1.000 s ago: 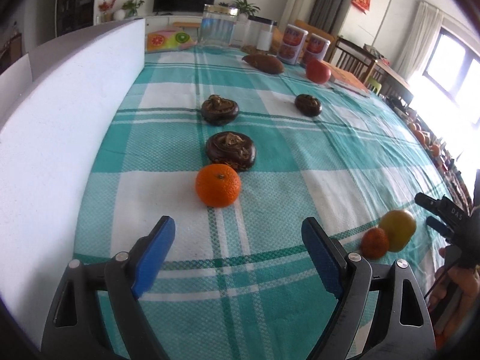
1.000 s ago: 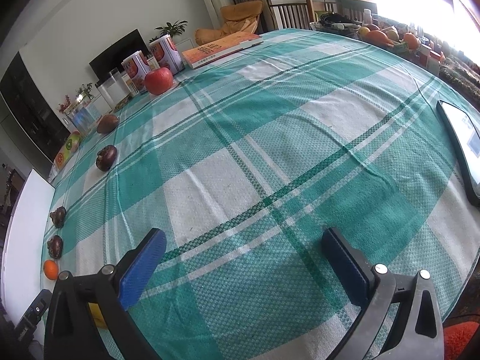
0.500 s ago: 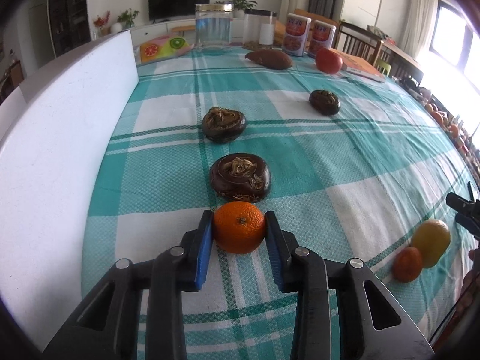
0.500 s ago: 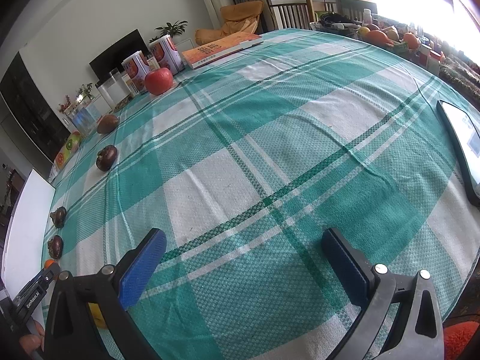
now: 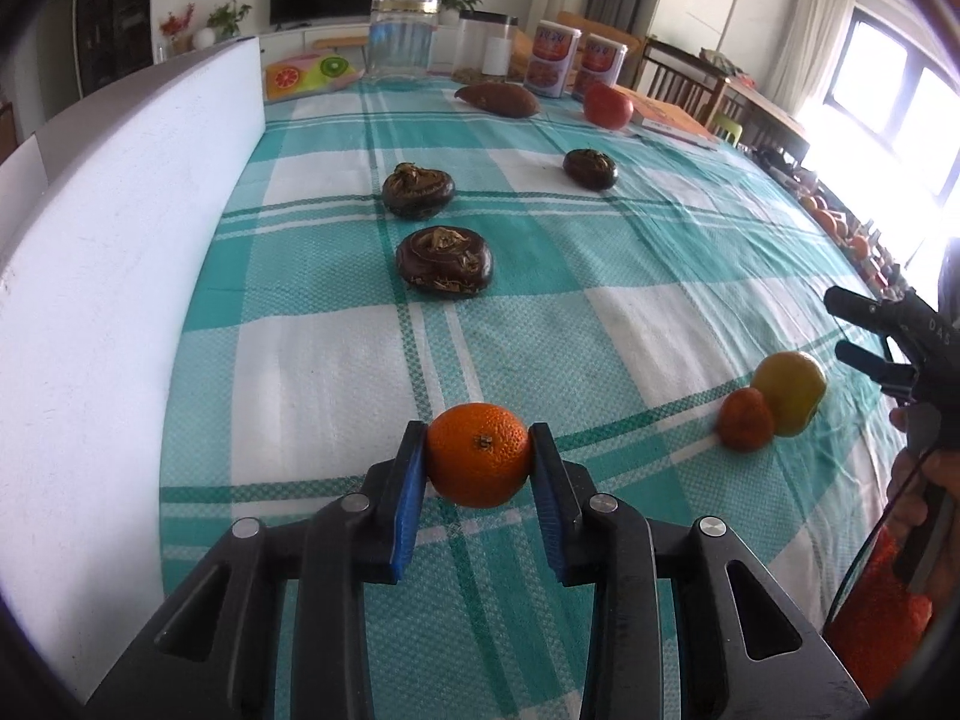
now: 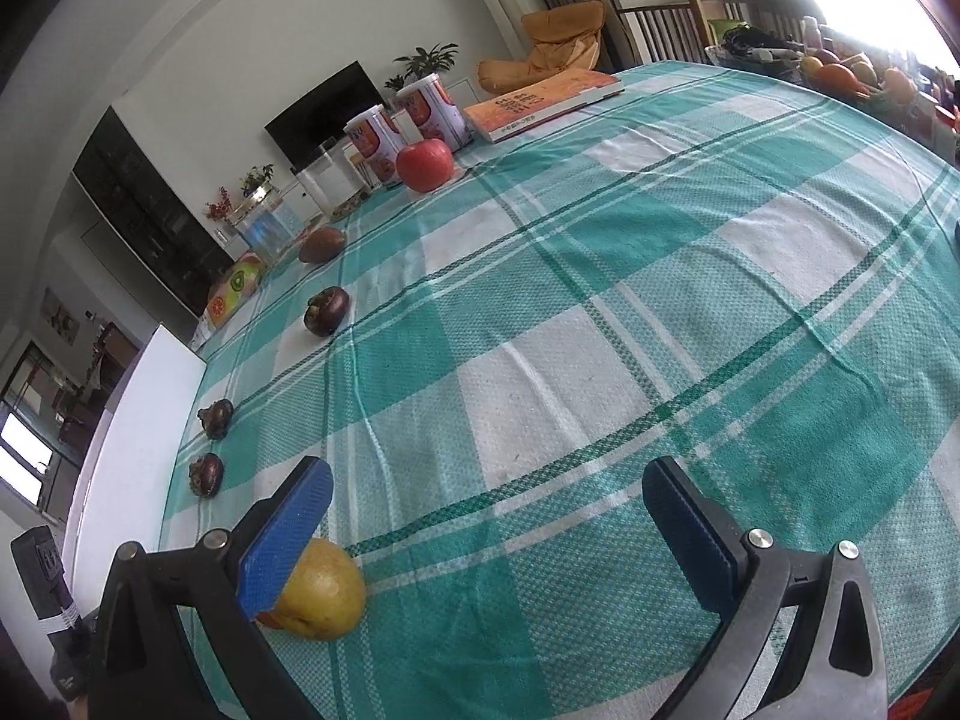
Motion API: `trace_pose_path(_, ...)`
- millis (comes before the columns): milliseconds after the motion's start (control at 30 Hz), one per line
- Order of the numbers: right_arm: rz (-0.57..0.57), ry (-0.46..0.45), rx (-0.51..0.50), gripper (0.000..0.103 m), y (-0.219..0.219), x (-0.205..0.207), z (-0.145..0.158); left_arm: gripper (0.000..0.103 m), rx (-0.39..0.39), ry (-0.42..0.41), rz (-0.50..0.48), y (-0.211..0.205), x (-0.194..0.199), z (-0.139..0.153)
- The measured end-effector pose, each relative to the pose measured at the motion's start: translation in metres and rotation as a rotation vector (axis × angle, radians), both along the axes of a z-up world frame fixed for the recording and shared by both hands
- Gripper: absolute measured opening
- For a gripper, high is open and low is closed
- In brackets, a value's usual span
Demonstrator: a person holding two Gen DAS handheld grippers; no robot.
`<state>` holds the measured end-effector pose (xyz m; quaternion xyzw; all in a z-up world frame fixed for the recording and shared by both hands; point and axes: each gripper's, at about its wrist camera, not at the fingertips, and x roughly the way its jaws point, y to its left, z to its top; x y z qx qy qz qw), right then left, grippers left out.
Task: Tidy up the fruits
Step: 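Grasp the second yellow pear with the right tool while the left holds the tangerine, then carry both fruits into the white box and open both tools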
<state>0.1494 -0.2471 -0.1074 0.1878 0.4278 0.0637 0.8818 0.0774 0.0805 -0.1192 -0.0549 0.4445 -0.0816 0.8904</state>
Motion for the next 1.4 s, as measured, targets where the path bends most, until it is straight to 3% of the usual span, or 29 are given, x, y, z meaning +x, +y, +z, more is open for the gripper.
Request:
trace_pose_path(100,0.096,0.061,-0.072,0.091,0.035,0.045,0.023,0.034,-0.011,0.005,0.003,0.001,-0.004,0.001)
trace_pose_path(200,0.160,0.115,-0.044,0.077,0.065,0.096,0.036,0.034,-0.019,0.002,0.002,0.003,-0.006,0.004)
trace_pose_path(333,0.218,0.196,-0.035,0.074,0.091,0.136,0.036,0.034,-0.016,-0.002,0.004,0.009,-0.010,0.007)
trace_pose_path(433,0.371,0.232,-0.037,0.074,0.107,0.119,0.034,0.034,-0.026,0.009,-0.003,0.012,-0.013,0.005)
trace_pose_path(600,0.540,0.239,-0.171,0.074,0.096,0.042,0.026,0.034,-0.058,0.022,-0.019,0.009,-0.010,0.001)
trace_pose_path(767,0.558,0.257,-0.193,0.074,0.082,-0.001,0.004,0.034,-0.072,0.028,-0.046,0.000,-0.006,-0.001)
trace_pose_path(833,0.542,0.265,-0.142,0.071,0.079,0.000,-0.008,0.034,-0.081,0.037,-0.054,-0.002,-0.008,-0.001)
trace_pose_path(900,0.537,0.277,-0.080,0.049,0.076,0.002,-0.017,0.034,-0.088,0.036,-0.061,-0.002,-0.013,0.003)
trace_pose_path(967,0.506,0.273,-0.038,0.049,0.070,0.001,-0.017,0.034,-0.093,0.026,-0.066,0.000,-0.021,0.011)
trace_pose_path(1067,0.434,0.237,0.006,0.049,0.055,-0.004,-0.003,0.034,-0.116,0.024,-0.069,0.006,-0.032,0.024)
trace_pose_path(1200,0.377,0.120,-0.100,0.049,0.061,-0.015,0.035,0.034,-0.187,0.013,-0.074,0.015,-0.043,0.050)
trace_pose_path(1333,0.509,0.102,-0.048,0.049,0.120,-0.032,0.052,0.034,-0.284,-0.013,-0.067,0.039,-0.056,0.087)
trace_pose_path(1400,0.606,0.090,0.015,0.049,0.162,-0.041,0.058,0.034,-0.285,-0.054,-0.024,0.062,-0.067,0.108)
